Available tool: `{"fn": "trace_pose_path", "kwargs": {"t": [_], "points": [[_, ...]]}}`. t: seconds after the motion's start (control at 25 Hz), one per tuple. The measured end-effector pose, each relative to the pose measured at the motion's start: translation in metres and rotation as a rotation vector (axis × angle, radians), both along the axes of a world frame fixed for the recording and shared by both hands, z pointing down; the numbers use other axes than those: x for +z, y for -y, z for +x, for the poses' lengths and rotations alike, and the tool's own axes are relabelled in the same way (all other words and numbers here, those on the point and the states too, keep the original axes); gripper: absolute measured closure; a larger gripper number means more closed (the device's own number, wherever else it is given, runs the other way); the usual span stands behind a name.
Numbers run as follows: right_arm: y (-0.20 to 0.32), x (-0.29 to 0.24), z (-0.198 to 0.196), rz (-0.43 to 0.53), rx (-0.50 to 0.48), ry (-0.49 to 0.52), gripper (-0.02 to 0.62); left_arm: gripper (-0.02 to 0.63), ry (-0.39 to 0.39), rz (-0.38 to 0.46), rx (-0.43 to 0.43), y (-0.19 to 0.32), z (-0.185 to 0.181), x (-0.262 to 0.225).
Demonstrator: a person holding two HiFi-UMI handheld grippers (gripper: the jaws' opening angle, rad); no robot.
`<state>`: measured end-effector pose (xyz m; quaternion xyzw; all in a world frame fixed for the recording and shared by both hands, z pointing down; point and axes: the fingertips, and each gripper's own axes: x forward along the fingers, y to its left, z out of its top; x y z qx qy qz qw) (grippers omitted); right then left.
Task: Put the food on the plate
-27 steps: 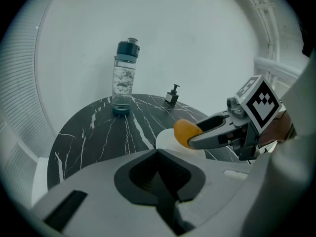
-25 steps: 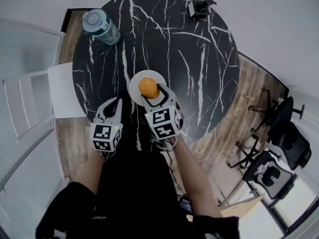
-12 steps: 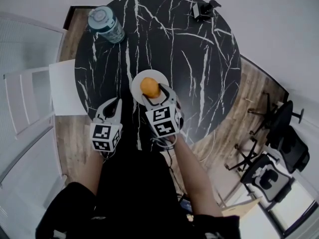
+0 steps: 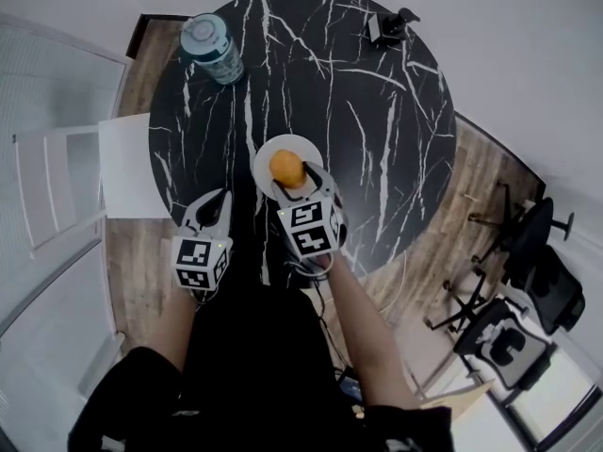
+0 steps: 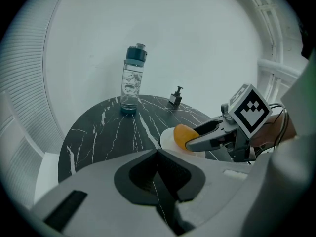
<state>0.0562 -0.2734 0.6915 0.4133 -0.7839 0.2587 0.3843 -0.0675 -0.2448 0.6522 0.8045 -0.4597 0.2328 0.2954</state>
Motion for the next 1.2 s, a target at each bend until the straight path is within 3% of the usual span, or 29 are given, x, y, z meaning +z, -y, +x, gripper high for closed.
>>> {"fn": "trace_pose_path", "kwargs": {"t": [0.32, 0.96, 1.2], "points": [[-0.001, -0.004, -0.002, 0.023, 0.032, 0.019, 0.302, 0.607, -0.003, 0.01, -0.01, -0.007, -0.005, -0.008], [-0.029, -0.072, 0.007, 0.202, 0.14, 0.16, 0.295, 0.607, -0.013, 0.104, 0.025, -0.024, 0.014, -0.058], [-0.044, -0.096, 0.015, 0.253, 0.202, 0.203, 0.418, 0.607, -0.02, 0.137, 0.027, -0.031, 0.023, -0.077]]}}
